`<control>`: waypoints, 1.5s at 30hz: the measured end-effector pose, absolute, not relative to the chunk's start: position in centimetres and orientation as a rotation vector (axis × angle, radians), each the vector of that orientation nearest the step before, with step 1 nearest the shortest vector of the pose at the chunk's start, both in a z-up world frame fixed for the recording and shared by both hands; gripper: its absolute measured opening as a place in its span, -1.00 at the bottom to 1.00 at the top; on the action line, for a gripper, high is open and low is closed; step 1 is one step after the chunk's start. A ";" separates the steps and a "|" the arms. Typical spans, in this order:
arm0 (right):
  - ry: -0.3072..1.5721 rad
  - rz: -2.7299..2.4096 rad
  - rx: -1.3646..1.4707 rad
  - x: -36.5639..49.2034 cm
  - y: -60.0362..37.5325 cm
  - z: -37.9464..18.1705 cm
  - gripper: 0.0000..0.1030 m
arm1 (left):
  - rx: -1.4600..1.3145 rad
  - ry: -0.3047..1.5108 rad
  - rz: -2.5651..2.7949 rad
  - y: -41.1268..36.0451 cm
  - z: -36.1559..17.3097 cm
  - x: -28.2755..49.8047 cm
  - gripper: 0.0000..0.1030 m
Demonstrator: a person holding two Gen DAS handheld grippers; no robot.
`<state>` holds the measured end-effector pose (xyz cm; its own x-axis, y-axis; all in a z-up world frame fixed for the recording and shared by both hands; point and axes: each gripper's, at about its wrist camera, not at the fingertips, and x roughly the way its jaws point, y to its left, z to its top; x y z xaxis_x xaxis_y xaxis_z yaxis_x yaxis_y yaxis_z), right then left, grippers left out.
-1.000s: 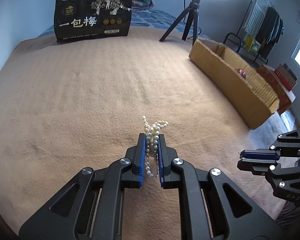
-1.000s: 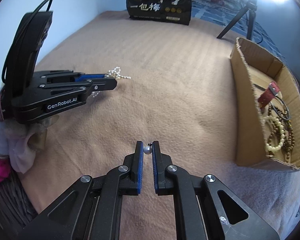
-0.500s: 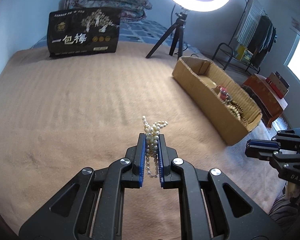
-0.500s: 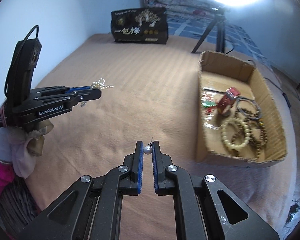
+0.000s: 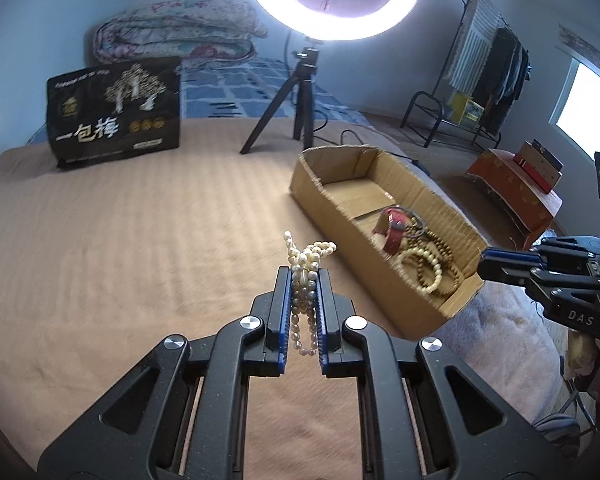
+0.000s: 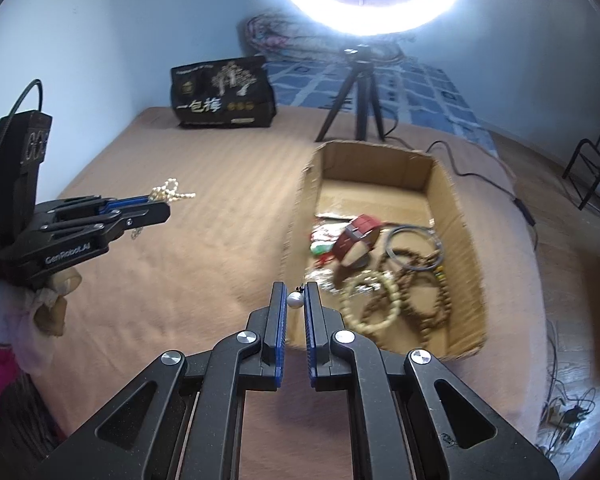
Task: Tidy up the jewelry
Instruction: 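Carry the pearl strand and earring over the cardboard box with both tools, then open both tools to drop the strand and earring into the box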
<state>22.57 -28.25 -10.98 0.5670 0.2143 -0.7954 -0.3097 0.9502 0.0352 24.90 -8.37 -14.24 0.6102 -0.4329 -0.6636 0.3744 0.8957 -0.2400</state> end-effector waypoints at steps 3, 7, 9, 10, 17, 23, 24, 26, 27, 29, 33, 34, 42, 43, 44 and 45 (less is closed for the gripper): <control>0.915 0.290 -0.112 23.4 -29.1 -10.8 -0.87 | -0.073 0.782 -0.477 -9.7 -13.8 25.5 -0.82; 0.915 0.273 -0.100 24.6 -30.4 -10.7 -0.87 | -0.054 0.773 -0.487 -11.4 -13.3 26.4 -0.82; 0.917 0.267 -0.088 25.3 -31.0 -10.7 -0.87 | -0.038 0.768 -0.489 -12.1 -13.1 27.0 -0.82; 0.919 0.265 -0.083 25.7 -31.2 -10.8 -0.87 | -0.031 0.767 -0.490 -12.5 -13.1 27.3 -0.82; 0.917 0.243 -0.059 28.6 -32.8 -10.9 -0.87 | 0.002 0.767 -0.502 -14.9 -13.2 29.3 -0.82; 0.918 0.235 -0.057 30.5 -33.1 -11.3 -0.87 | 0.006 0.782 -0.510 -16.8 -13.9 30.9 -0.82; 0.918 0.233 -0.060 30.8 -33.2 -11.4 -0.87 | 0.004 0.783 -0.512 -17.0 -14.0 31.2 -0.82; 0.920 0.228 -0.061 31.4 -33.2 -11.6 -0.87 | -0.002 0.786 -0.514 -17.4 -14.1 31.8 -0.82; 0.921 0.226 -0.058 31.7 -33.3 -11.8 -0.87 | -0.004 0.787 -0.515 -17.6 -14.2 32.1 -0.82; 0.923 0.223 -0.049 32.3 -33.5 -12.0 -0.87 | -0.002 0.787 -0.514 -18.1 -14.2 32.6 -0.82; 0.938 0.217 -0.046 33.4 -33.8 -12.7 -0.87 | 0.008 0.788 -0.514 -18.9 -14.4 33.4 -0.82; 0.941 0.215 -0.051 33.7 -33.9 -12.9 -0.87 | 0.014 0.789 -0.514 -19.1 -14.5 33.6 -0.82; 0.947 0.192 -0.056 35.4 -34.5 -13.5 -0.87 | 0.020 0.802 -0.513 -20.2 -15.1 34.8 -0.82; 0.948 0.188 -0.054 35.6 -34.6 -13.6 -0.87 | 0.022 0.802 -0.513 -20.3 -15.1 34.8 -0.82; 0.950 0.186 -0.052 35.8 -34.7 -13.7 -0.87 | 0.024 0.803 -0.512 -20.4 -15.2 34.9 -0.82; 0.951 0.185 -0.050 35.9 -34.8 -13.8 -0.87 | 0.024 0.803 -0.512 -20.4 -15.2 35.0 -0.82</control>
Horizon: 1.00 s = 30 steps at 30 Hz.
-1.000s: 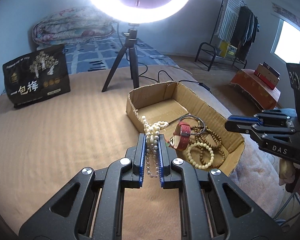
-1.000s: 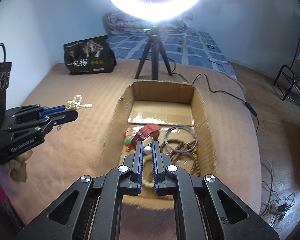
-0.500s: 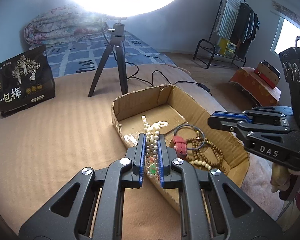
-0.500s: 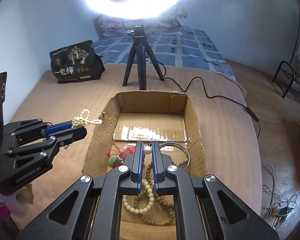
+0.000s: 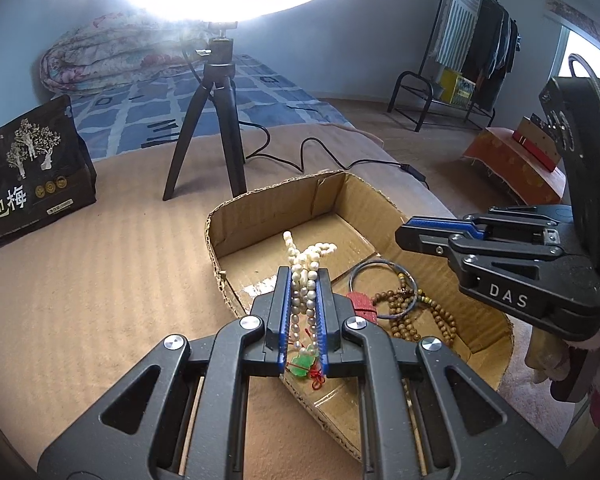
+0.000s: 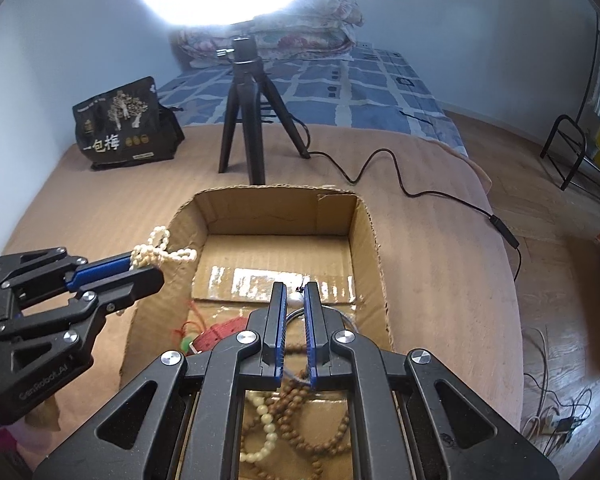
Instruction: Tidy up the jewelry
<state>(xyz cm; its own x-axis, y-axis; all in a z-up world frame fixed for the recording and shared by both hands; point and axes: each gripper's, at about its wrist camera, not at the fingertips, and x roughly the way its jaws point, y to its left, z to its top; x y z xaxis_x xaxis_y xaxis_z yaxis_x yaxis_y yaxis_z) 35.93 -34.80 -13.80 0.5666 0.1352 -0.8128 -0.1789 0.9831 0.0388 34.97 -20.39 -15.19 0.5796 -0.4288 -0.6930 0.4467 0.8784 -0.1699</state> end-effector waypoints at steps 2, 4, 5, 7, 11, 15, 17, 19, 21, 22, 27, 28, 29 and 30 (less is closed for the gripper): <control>0.955 0.183 -0.042 36.2 -35.0 -14.0 -0.87 | 0.021 0.806 -0.513 -20.4 -15.3 35.1 -0.82; 0.958 0.182 -0.038 36.5 -35.1 -14.1 -0.87 | 0.021 0.810 -0.515 -20.5 -15.4 35.2 -0.82; 0.958 0.180 -0.039 36.5 -35.1 -14.1 -0.87 | 0.022 0.810 -0.518 -20.6 -15.4 35.2 -0.82; 0.959 0.181 -0.040 36.7 -35.0 -14.2 -0.87 | 0.023 0.810 -0.518 -20.7 -15.4 35.2 -0.82; 0.957 0.182 -0.044 36.8 -34.9 -14.0 -0.87 | 0.025 0.812 -0.521 -20.7 -15.4 35.3 -0.82; 0.953 0.166 -0.052 36.9 -34.9 -14.0 -0.77 | 0.039 0.809 -0.523 -21.0 -15.3 35.2 -0.82; 0.948 0.161 -0.052 36.9 -34.9 -13.8 -0.18 | 0.051 0.817 -0.521 -21.2 -15.3 35.2 -0.80; 0.936 0.158 -0.052 36.8 -35.0 -13.7 0.00 | 0.055 0.819 -0.515 -21.4 -15.3 35.2 -0.44; 0.937 0.149 -0.059 36.9 -35.0 -13.6 0.01 | 0.048 0.804 -0.510 -21.2 -15.2 35.0 -0.08; 0.937 0.144 -0.063 36.9 -35.0 -13.6 0.01 | 0.045 0.799 -0.505 -21.1 -15.1 35.0 -0.07; 0.936 0.130 -0.068 36.8 -35.0 -13.6 0.03 | 0.051 0.804 -0.502 -21.0 -15.1 34.8 -0.07; 0.935 0.128 -0.068 36.7 -35.0 -13.5 0.03 | 0.055 0.802 -0.501 -21.0 -15.1 34.7 -0.07; 0.935 0.126 -0.069 36.7 -35.0 -13.5 0.03 | 0.057 0.801 -0.500 -21.0 -15.0 34.7 -0.07; 0.934 0.125 -0.069 36.6 -35.0 -13.4 0.03 | 0.056 0.800 -0.499 -21.0 -14.9 34.6 -0.07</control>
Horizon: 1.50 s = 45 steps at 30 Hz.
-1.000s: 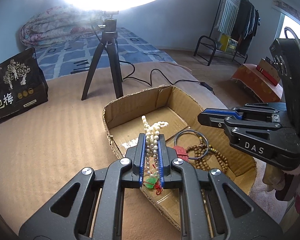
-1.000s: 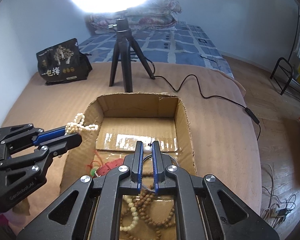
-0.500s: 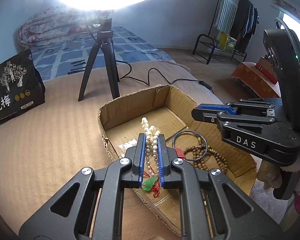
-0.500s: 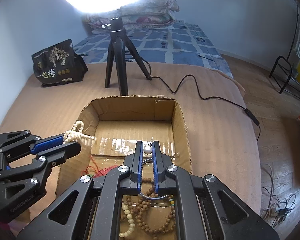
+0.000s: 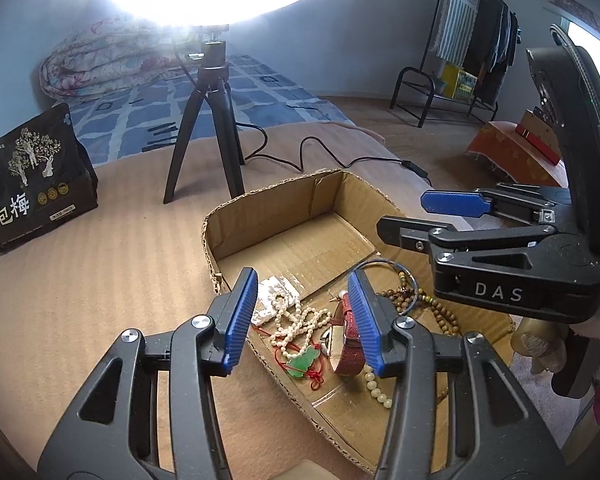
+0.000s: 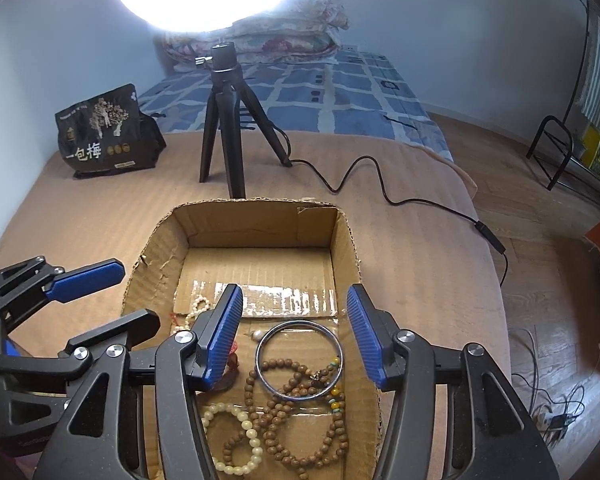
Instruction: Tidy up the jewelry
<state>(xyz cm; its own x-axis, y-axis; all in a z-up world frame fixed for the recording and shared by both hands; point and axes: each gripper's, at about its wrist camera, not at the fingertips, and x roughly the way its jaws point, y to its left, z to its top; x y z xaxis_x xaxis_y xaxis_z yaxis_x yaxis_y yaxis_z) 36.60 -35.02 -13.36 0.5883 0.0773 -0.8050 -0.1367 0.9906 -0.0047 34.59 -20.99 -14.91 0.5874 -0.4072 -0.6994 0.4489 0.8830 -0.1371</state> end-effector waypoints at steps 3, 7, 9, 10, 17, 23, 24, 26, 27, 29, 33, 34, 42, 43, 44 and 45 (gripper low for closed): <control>0.931 0.117 -0.069 36.3 -35.0 -13.0 0.04 | 0.054 0.793 -0.499 -20.8 -14.5 34.3 -0.07; 0.923 0.112 -0.071 35.8 -35.0 -12.3 0.06 | 0.056 0.780 -0.499 -20.5 -13.7 33.6 -0.07; 0.914 0.109 -0.067 35.3 -35.0 -11.7 0.08 | 0.055 0.773 -0.497 -20.2 -13.3 33.2 -0.07; 0.911 0.108 -0.066 35.1 -34.9 -11.5 0.09 | 0.052 0.771 -0.496 -20.1 -13.1 33.0 -0.07; 0.888 0.107 -0.080 32.9 -33.9 -9.4 0.11 | 0.047 0.745 -0.491 -18.7 -11.3 30.8 -0.07; 0.858 0.100 -0.083 30.1 -32.6 -7.3 0.11 | 0.035 0.711 -0.478 -16.6 -9.1 28.1 -0.07; 0.855 0.102 -0.083 29.6 -32.3 -6.9 0.11 | 0.032 0.701 -0.478 -16.1 -8.5 27.4 -0.07; 0.844 0.101 -0.090 28.6 -31.7 -6.1 0.11 | 0.033 0.686 -0.477 -15.4 -7.6 26.5 -0.07; 0.837 0.102 -0.094 28.1 -31.3 -5.7 0.12 | 0.035 0.677 -0.475 -15.1 -7.1 26.0 -0.07; 0.820 0.101 -0.101 27.0 -30.7 -4.9 0.16 | 0.038 0.655 -0.471 -14.3 -6.1 24.9 -0.07; 0.790 0.095 -0.119 24.9 -29.6 -3.9 0.27 | 0.039 0.635 -0.459 -13.0 -5.0 23.1 -0.07; 0.787 0.097 -0.121 24.4 -29.4 -3.7 0.28 | 0.039 0.628 -0.459 -12.7 -4.8 22.5 -0.06; 0.765 0.080 -0.129 21.3 -28.3 -3.2 0.41 | 0.056 0.605 -0.454 -11.3 -4.2 18.6 0.17; 0.761 0.077 -0.128 20.8 -28.2 -3.1 0.43 | 0.053 0.608 -0.458 -11.2 -4.1 18.1 0.18; 0.758 0.073 -0.129 20.5 -28.1 -3.1 0.46 | 0.055 0.609 -0.458 -11.0 -4.1 17.8 0.18; 0.755 0.063 -0.128 20.1 -28.1 -3.1 0.47 | 0.059 0.609 -0.456 -11.0 -4.2 17.4 0.19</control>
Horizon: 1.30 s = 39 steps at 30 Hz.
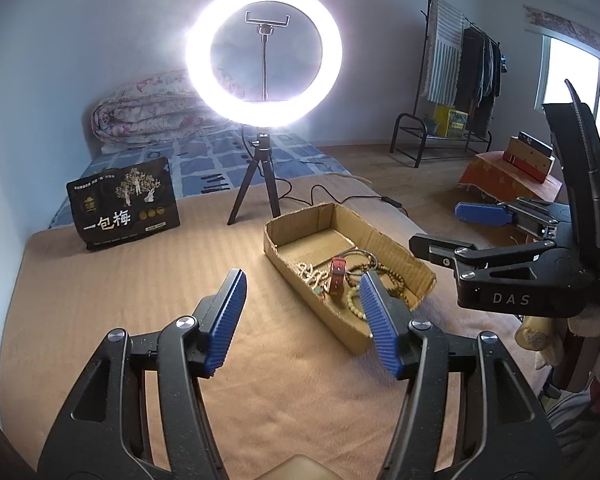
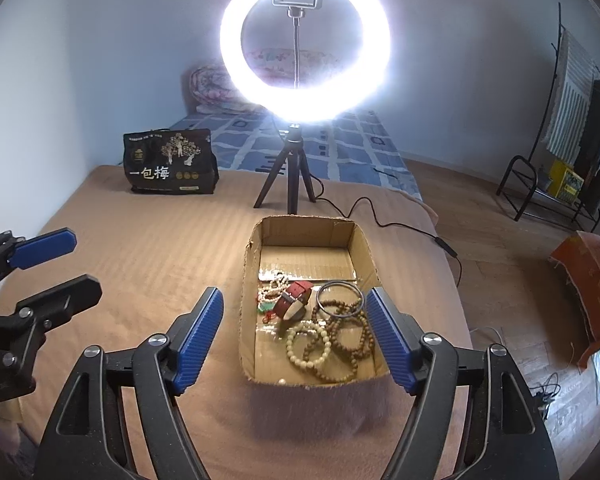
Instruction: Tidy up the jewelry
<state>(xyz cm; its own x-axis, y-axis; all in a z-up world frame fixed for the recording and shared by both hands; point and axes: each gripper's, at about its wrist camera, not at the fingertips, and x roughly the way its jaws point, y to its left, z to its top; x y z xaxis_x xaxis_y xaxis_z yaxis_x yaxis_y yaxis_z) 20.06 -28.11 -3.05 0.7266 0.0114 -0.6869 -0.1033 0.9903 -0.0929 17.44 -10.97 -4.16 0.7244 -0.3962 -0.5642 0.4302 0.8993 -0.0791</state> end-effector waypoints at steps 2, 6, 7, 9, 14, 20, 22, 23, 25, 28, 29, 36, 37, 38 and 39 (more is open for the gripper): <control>0.750 0.049 -0.125 19.3 -28.1 -3.0 0.52 | 0.060 0.604 -0.453 -10.8 -4.1 16.7 0.27; 0.744 0.018 -0.133 18.2 -28.0 -3.0 0.55 | 0.049 0.591 -0.454 -10.3 -3.9 15.3 0.45; 0.744 0.011 -0.137 18.0 -28.0 -3.1 0.55 | 0.050 0.593 -0.450 -10.2 -3.9 15.0 0.50; 0.744 0.002 -0.138 17.7 -27.8 -3.1 0.55 | 0.060 0.597 -0.444 -10.0 -3.9 14.6 0.51; 0.741 0.008 -0.144 16.7 -27.6 -3.2 0.55 | 0.057 0.612 -0.423 -9.4 -4.1 14.1 0.58; 0.744 -0.009 -0.130 16.5 -28.4 -3.8 0.56 | 0.071 0.632 -0.396 -9.8 -4.5 14.0 0.59; 0.752 -0.022 -0.128 16.7 -28.7 -4.3 0.56 | 0.077 0.637 -0.389 -10.1 -4.6 14.0 0.59; 0.755 -0.029 -0.132 16.8 -28.8 -4.5 0.56 | 0.080 0.638 -0.388 -10.3 -4.7 14.0 0.60; 0.764 -0.039 -0.138 16.9 -29.0 -4.8 0.56 | 0.083 0.639 -0.385 -10.3 -4.7 14.1 0.66; 0.764 -0.041 -0.135 16.8 -29.1 -4.8 0.56 | 0.084 0.626 -0.374 -10.3 -5.0 14.2 0.84; 0.763 -0.044 -0.133 16.8 -29.1 -4.9 0.56 | 0.083 0.623 -0.371 -10.3 -5.1 14.2 0.86; 0.772 -0.052 -0.126 17.1 -29.2 -5.4 0.56 | 0.088 0.653 -0.335 -10.4 -5.7 14.9 0.92; 0.773 -0.051 -0.128 17.1 -29.1 -5.4 0.56 | 0.092 0.656 -0.328 -10.4 -5.7 14.9 0.92; 0.773 -0.050 -0.129 17.1 -29.1 -5.4 0.56 | 0.096 0.658 -0.323 -10.4 -5.8 14.9 0.92; 0.772 -0.049 -0.128 17.2 -29.1 -5.4 0.56 | 0.100 0.661 -0.317 -10.4 -5.9 14.9 0.92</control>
<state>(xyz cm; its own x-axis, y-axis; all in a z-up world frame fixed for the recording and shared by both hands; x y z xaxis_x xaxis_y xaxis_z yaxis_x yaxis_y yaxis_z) 17.15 -29.09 -5.42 0.7156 -0.0911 -0.6926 -0.0027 0.9911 -0.1332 14.92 -10.40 -5.86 0.7435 -0.2577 -0.6171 0.3205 0.9472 -0.0094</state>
